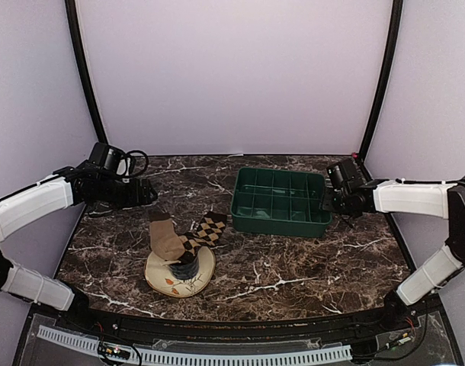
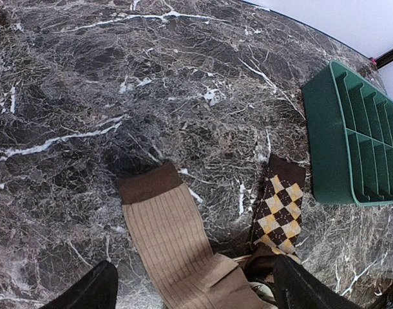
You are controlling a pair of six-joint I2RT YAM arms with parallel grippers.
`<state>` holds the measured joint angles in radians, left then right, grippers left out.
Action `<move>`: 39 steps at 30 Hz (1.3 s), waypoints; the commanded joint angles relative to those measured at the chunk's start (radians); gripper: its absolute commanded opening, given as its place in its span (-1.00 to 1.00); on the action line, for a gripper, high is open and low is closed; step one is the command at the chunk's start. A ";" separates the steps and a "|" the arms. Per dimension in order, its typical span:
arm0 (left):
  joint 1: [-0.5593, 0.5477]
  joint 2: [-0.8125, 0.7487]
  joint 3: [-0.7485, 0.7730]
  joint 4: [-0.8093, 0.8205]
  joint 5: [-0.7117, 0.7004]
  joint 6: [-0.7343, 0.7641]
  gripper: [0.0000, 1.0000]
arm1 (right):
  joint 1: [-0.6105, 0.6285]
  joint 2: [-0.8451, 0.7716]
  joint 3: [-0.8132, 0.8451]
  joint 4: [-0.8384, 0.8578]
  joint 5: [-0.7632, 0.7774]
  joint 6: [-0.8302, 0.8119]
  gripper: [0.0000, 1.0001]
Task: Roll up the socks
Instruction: Move the storage box to the center of the board.
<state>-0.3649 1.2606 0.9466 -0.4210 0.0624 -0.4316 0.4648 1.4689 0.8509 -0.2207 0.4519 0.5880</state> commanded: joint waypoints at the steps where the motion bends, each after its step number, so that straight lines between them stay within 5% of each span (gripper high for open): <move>1: -0.006 -0.031 -0.007 -0.024 0.027 -0.012 0.72 | 0.006 0.028 0.021 -0.033 -0.022 0.047 0.22; 9: -0.005 -0.032 -0.003 -0.023 0.022 0.003 0.70 | -0.005 0.117 0.046 -0.014 -0.064 0.055 -0.28; 16: -0.006 -0.020 0.003 -0.018 0.017 0.005 0.69 | -0.043 0.204 0.125 -0.003 -0.109 0.031 -1.00; 39: -0.006 0.035 0.015 0.011 0.025 0.035 0.68 | -0.203 0.692 0.808 -0.054 -0.327 -0.387 -0.89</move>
<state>-0.3649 1.2903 0.9466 -0.4194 0.0784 -0.4156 0.2653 2.1262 1.5700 -0.2943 0.1616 0.3492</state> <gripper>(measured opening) 0.841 0.039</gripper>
